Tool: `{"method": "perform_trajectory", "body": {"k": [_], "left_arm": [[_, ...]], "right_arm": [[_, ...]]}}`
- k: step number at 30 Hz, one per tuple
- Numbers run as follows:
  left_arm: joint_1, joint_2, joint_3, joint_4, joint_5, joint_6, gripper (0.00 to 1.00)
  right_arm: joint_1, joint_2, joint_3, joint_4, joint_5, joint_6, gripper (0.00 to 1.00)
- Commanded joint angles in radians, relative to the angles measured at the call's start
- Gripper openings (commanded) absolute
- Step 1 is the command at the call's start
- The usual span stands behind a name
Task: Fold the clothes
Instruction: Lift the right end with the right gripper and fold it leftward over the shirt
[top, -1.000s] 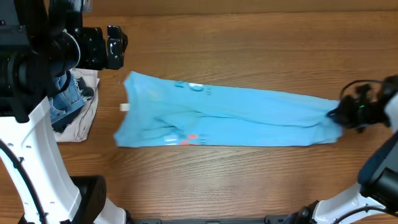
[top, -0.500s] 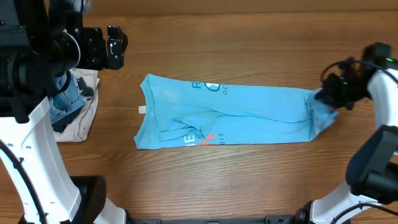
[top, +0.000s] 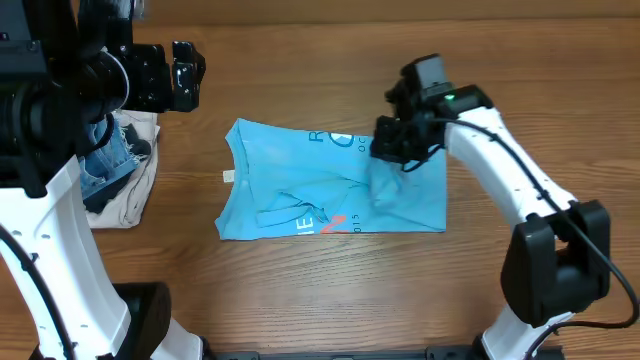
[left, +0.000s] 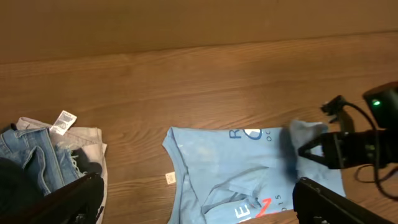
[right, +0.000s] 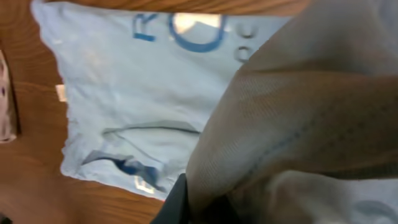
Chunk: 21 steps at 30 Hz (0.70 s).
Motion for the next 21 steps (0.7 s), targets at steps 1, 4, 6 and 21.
{"method": "perform_trajectory", "body": {"k": [1, 4, 6, 21], "left_arm": [[0.004, -0.018, 0.013, -0.001, 0.002, -0.016, 1.0], [0.004, -0.017, 0.013, -0.001, 0.002, -0.016, 1.0], [0.004, -0.017, 0.013, -0.001, 0.002, -0.016, 1.0], [0.004, -0.017, 0.013, -0.001, 0.002, -0.016, 1.0]], "right_arm": [[0.063, 0.019, -0.008, 0.065, 0.006, 0.097, 0.04], [0.098, 0.045, -0.008, 0.086, 0.01, 0.128, 0.29], [0.117, 0.055, -0.008, 0.078, -0.039, 0.129, 0.04], [0.021, 0.056, -0.005, -0.021, 0.136, 0.104, 0.25]]}}
